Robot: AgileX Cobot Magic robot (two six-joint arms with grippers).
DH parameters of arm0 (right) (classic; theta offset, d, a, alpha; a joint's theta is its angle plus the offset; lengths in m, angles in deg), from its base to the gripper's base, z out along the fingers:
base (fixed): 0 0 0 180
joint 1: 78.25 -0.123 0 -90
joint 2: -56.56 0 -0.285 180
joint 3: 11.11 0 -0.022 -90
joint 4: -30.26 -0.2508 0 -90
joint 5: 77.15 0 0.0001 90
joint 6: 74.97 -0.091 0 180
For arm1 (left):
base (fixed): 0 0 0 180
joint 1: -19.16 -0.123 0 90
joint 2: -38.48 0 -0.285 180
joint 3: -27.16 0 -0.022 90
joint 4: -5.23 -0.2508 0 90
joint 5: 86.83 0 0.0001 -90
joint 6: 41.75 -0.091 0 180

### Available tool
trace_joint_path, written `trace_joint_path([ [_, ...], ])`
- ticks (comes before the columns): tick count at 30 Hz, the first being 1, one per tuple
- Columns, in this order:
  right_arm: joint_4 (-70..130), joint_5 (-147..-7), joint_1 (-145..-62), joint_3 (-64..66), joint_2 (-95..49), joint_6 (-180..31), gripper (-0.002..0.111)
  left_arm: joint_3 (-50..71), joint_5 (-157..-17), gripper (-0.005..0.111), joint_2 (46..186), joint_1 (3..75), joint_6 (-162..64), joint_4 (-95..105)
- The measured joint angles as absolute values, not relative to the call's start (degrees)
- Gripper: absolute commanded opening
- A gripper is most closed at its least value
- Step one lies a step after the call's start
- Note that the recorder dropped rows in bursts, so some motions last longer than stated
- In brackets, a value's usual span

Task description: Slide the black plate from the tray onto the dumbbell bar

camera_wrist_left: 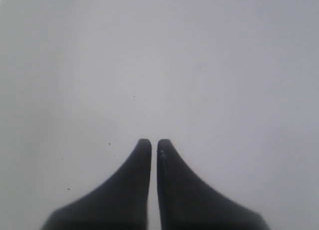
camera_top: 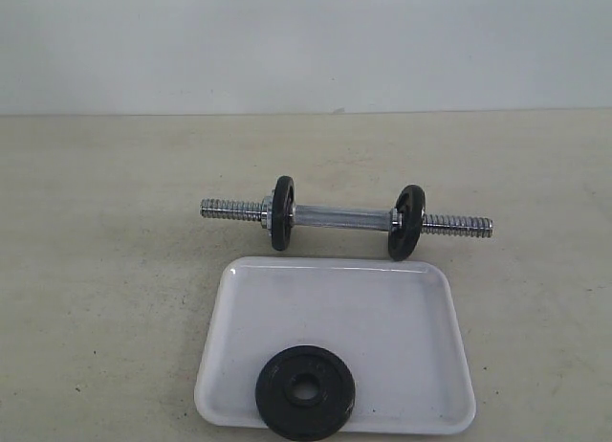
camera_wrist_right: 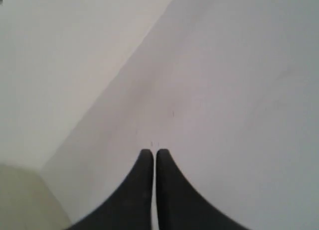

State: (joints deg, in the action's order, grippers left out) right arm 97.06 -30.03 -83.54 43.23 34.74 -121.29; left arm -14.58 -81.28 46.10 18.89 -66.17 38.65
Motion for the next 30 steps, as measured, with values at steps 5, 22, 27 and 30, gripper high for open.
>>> trace_joint_path([
  [5,108.77,-43.95,-83.54,39.47,30.15,-122.22,0.0,-14.35,-79.42,0.004,46.1,18.91,-81.06,38.73],
  [22,109.53,-47.16,-83.54,34.88,25.72,-133.9,0.008,-10.81,-49.5,0.016,89.11,18.91,-134.95,86.1],
  [27,105.58,-46.66,-83.54,34.88,25.72,-140.92,0.095,-9.11,-38.09,0.096,107.58,18.91,-137.4,95.79],
  [30,101.64,-47.14,-83.54,34.88,25.72,-144.64,0.104,-9.02,-37.1,0.106,112.09,18.91,-136.06,98.33],
])
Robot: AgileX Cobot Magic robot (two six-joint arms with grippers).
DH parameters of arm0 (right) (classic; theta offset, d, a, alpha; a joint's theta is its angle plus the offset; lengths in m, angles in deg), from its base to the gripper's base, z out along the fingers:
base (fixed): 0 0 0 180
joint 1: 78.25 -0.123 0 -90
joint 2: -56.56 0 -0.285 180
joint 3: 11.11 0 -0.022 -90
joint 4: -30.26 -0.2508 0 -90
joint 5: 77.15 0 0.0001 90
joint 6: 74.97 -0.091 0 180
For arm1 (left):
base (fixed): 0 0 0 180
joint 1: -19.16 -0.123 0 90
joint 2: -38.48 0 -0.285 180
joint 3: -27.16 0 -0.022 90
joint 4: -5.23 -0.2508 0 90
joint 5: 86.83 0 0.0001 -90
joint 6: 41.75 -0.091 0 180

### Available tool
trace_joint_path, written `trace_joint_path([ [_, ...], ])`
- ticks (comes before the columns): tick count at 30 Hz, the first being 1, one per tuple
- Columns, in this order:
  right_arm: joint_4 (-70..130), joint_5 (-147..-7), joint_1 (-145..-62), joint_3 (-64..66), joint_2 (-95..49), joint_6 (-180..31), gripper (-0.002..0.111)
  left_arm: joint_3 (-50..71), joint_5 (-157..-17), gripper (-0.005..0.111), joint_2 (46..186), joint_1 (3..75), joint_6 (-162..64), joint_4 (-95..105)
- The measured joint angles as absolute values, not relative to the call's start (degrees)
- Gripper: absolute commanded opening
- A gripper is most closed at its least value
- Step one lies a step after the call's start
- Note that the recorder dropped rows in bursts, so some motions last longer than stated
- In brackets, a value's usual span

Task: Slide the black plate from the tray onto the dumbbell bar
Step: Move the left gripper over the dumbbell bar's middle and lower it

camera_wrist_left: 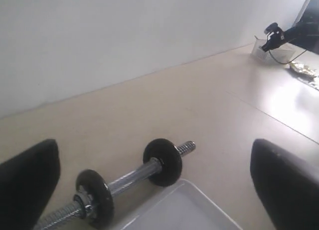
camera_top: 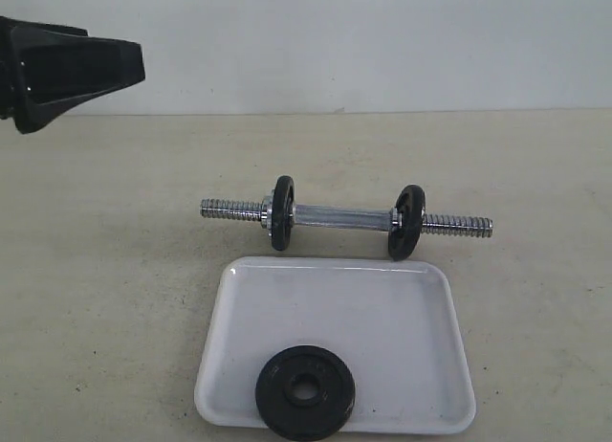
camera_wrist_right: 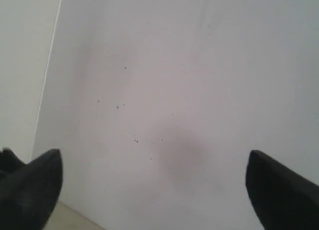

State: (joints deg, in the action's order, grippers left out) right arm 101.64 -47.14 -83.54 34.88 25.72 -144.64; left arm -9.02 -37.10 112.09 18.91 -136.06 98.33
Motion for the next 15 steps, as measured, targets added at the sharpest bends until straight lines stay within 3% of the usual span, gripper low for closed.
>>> trace_joint_path([
  [11,99.12,-47.57,-83.54,34.88,25.72,-157.95,0.104,-9.02,-21.86,0.106,118.79,18.91,-143.09,99.8],
  [14,100.06,-47.57,-83.54,34.88,25.72,-158.31,0.104,-8.58,-27.08,0.106,118.64,20.31,-151.39,96.69],
  [15,101.88,-47.57,-83.54,34.88,25.72,-159.06,0.104,-7.8,-35.11,0.106,118.55,22.9,-152.23,92.53],
])
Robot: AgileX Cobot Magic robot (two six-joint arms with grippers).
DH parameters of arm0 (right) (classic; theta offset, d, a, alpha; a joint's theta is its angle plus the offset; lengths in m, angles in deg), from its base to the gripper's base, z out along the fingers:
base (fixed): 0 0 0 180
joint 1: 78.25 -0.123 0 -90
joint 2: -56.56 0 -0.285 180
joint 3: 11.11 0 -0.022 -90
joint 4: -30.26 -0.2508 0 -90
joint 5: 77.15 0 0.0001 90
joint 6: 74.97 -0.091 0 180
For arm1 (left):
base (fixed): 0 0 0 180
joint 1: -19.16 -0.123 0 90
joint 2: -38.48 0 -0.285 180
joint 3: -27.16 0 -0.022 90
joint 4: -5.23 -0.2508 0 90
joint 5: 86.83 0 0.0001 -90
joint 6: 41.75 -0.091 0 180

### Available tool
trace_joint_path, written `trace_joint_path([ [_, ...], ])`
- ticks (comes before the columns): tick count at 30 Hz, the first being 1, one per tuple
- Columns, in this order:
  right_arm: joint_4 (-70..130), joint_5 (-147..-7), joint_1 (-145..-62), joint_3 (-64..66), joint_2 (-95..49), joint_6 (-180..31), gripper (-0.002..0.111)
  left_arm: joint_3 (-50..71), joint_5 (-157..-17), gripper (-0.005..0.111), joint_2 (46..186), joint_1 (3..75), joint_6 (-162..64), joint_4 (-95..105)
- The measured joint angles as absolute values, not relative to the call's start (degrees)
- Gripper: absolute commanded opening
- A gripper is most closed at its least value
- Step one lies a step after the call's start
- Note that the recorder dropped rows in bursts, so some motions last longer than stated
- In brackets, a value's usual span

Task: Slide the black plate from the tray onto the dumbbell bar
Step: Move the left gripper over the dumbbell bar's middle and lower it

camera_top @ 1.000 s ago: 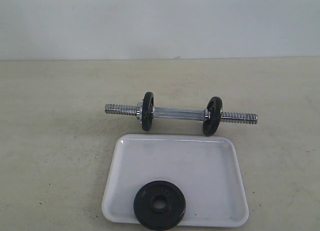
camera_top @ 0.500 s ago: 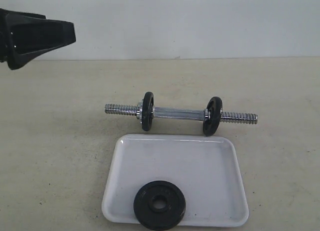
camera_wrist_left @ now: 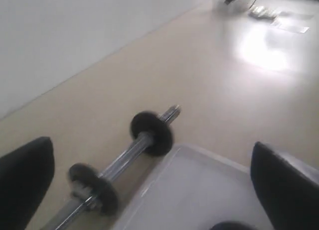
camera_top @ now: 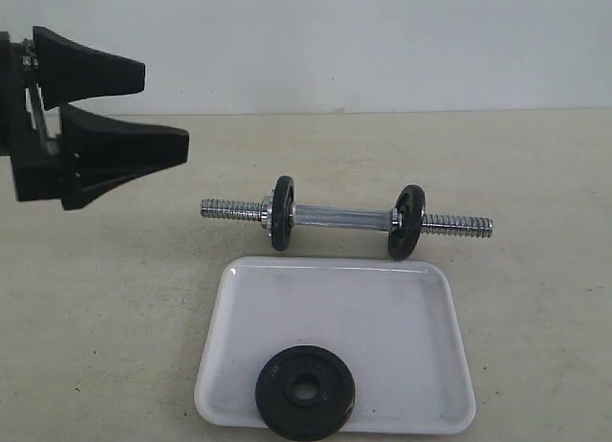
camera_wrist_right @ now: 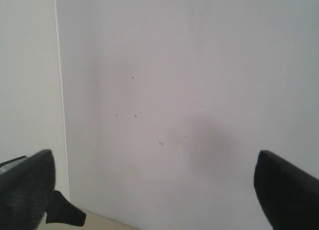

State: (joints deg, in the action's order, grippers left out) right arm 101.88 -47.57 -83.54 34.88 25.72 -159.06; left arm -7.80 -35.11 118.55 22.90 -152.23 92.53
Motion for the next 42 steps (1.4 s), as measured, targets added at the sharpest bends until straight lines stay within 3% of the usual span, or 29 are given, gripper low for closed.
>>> trace_joint_path([
  [8,109.01,-45.61,-83.54,35.13,25.72,-161.43,0.104,-1.35,-63.84,0.106,118.66,37.36,-152.64,78.99],
  [14,110.25,-43.94,-83.54,36.02,25.72,-162.71,0.104,6.28,-70.51,0.106,121.47,47.24,-151.27,68.4],
  [23,112.58,-41.73,-83.54,36.02,25.72,-167.18,0.104,16.86,-70.17,0.106,137.66,56.48,-129.9,38.21],
  [30,119.78,-35.71,-83.54,36.02,25.72,-169.83,0.104,30.51,-56.06,0.106,151.15,57.38,-103.65,13.27],
  [42,129.6,-34.04,-83.54,36.02,25.72,-174.46,0.104,44.15,-45.23,0.106,164.35,58.1,-98.89,4.33],
])
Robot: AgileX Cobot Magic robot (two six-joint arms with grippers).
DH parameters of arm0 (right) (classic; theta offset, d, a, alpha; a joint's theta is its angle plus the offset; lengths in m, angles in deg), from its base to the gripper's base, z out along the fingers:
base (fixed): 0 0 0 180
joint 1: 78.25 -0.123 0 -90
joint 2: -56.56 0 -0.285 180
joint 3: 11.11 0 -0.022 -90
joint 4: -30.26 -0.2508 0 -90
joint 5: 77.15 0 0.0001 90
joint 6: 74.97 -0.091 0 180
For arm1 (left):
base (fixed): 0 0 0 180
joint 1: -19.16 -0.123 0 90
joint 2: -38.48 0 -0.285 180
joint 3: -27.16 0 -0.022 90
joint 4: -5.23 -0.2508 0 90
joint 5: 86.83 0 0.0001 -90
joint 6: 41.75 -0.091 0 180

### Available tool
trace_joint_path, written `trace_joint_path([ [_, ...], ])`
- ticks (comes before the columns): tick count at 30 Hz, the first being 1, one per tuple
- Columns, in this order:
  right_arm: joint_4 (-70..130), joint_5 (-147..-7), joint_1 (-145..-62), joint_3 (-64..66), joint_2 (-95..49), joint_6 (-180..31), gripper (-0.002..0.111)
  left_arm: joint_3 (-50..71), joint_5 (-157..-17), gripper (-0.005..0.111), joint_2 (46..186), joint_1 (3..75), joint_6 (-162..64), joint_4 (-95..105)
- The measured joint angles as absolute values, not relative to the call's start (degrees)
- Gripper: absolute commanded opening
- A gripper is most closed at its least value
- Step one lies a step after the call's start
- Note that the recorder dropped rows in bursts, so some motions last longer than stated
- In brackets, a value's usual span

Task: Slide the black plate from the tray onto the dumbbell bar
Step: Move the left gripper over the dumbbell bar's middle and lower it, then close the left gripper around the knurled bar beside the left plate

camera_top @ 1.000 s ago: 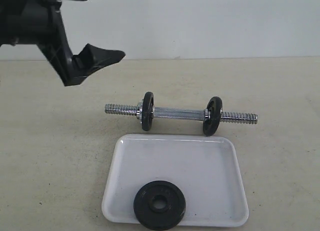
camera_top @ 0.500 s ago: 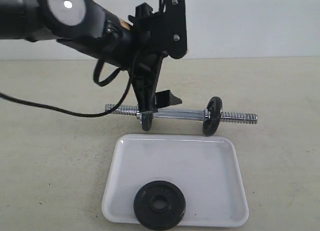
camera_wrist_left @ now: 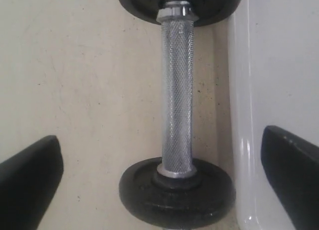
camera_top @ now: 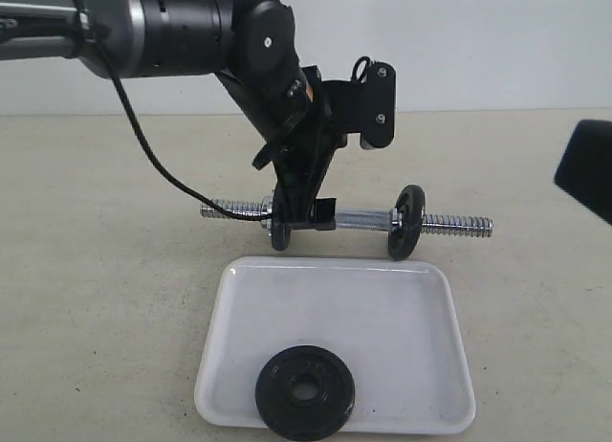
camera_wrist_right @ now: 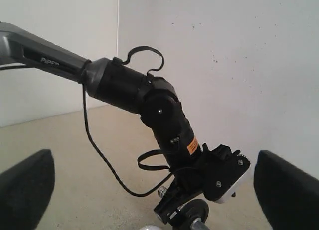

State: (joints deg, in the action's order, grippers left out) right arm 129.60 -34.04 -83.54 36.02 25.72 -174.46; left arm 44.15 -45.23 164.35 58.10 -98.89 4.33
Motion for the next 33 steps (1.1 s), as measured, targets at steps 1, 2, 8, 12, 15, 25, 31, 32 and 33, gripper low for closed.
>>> trace_joint_path([
  [1,129.73,-34.04,-83.54,36.02,25.72,-174.56,0.104,44.94,-45.23,0.106,165.49,58.1,-98.89,4.04],
  [2,129.83,-34.04,-83.54,36.02,25.72,-174.56,0.104,45.74,-45.23,0.106,166.57,58.1,-98.89,3.89],
  [8,130.23,-33.94,-83.54,36.02,25.72,-175.13,0.104,50.49,-45.23,0.106,171.81,58.32,-98.89,3.89],
  [12,130.23,-33.91,-83.54,36.02,25.72,-175.49,0.104,52.79,-45.71,0.106,174.33,58.93,-98.89,4.41],
  [15,130.23,-33.81,-83.54,36.02,25.72,-175.49,0.104,53.89,-47.41,0.106,175.74,59.49,-98.89,5.23],
  [25,130.23,-32.94,-83.54,36.02,25.72,-175.72,0.104,55.49,-50.57,0.106,179.08,60.33,-98.89,6.27],
  [31,130.23,-32.94,-83.54,36.02,25.72,-176.15,0.104,55.52,-51.06,0.106,179.78,60.33,-98.89,6.27],
  [32,130.23,-32.94,-83.54,36.02,25.72,-176.15,0.104,55.52,-51.46,0.106,179.78,60.33,-98.89,6.27],
  [33,130.23,-32.8,-83.54,36.02,25.72,-176.15,0.104,55.52,-51.86,0.106,179.78,60.33,-98.89,6.27],
])
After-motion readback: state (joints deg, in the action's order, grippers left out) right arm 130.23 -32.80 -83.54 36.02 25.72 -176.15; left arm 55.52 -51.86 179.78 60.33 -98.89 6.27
